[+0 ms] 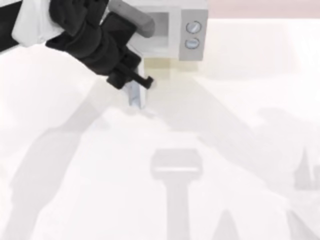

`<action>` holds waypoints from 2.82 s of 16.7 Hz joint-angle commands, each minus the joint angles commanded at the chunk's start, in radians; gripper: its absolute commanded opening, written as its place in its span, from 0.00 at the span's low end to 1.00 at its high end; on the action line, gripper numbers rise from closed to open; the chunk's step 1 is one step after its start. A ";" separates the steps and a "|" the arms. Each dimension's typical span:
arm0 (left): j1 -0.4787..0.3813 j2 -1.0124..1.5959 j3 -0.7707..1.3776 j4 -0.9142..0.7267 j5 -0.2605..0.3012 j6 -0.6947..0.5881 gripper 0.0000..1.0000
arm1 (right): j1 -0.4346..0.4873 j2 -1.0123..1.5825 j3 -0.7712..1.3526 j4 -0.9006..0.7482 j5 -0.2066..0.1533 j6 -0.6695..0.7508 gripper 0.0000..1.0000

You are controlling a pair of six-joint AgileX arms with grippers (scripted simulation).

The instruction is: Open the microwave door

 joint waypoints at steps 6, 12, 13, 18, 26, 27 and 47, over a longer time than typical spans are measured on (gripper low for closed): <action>0.000 0.000 0.000 0.000 0.000 0.000 0.00 | 0.000 0.000 0.000 0.000 0.000 0.000 1.00; 0.000 0.000 0.000 0.000 0.000 0.000 0.00 | 0.000 0.000 0.000 0.000 0.000 0.000 1.00; 0.000 0.000 0.000 0.000 0.000 0.000 0.00 | 0.000 0.000 0.000 0.000 0.000 0.000 1.00; 0.000 0.000 0.000 0.000 0.000 0.000 0.00 | 0.000 0.000 0.000 0.000 0.000 0.000 1.00; 0.052 -0.030 -0.031 -0.024 0.074 0.140 0.00 | 0.000 0.000 0.000 0.000 0.000 0.000 1.00; 0.061 -0.035 -0.037 -0.029 0.085 0.161 0.00 | 0.000 0.000 0.000 0.000 0.000 0.000 1.00; 0.069 -0.039 -0.043 -0.033 0.094 0.179 0.00 | 0.000 0.000 0.000 0.000 0.000 0.000 1.00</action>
